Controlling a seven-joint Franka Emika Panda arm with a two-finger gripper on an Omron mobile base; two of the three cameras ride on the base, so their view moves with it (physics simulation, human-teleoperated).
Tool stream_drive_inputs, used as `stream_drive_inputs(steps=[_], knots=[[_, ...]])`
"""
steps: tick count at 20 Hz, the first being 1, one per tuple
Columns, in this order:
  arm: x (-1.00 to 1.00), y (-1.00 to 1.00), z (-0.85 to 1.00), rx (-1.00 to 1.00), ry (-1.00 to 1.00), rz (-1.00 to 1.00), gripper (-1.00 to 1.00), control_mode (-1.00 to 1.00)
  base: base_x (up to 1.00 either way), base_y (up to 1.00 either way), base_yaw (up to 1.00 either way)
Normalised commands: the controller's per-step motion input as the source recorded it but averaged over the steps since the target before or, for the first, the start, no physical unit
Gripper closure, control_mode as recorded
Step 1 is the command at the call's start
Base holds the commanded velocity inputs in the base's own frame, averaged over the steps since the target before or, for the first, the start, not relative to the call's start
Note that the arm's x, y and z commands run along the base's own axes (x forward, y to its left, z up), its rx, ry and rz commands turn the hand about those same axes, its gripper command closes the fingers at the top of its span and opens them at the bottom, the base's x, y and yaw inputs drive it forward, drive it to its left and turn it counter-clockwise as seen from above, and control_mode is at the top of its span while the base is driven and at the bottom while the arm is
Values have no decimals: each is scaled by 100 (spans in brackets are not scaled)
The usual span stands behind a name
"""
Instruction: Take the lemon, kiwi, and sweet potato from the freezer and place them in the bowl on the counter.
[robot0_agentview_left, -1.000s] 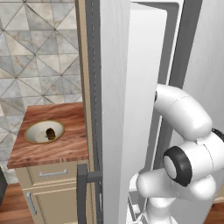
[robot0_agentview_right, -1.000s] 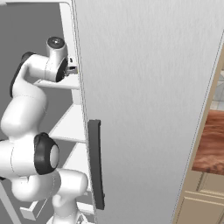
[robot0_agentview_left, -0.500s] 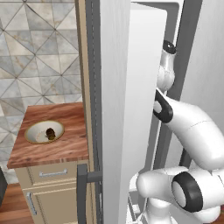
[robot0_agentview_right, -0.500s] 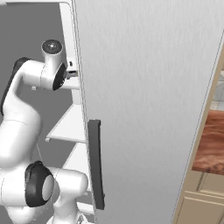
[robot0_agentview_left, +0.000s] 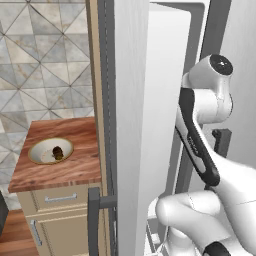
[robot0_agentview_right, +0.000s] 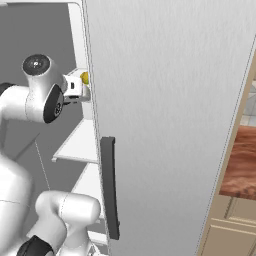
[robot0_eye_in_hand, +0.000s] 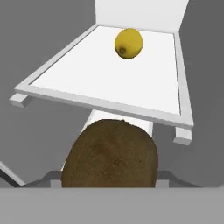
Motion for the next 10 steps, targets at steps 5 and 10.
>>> stream_drive_inputs(steps=[5,10], knots=[[-100,-37,0,1,1,-10,100,-100,0,0,0],[-100,-34,0,2,2,-11,100,-100,0,0,0]])
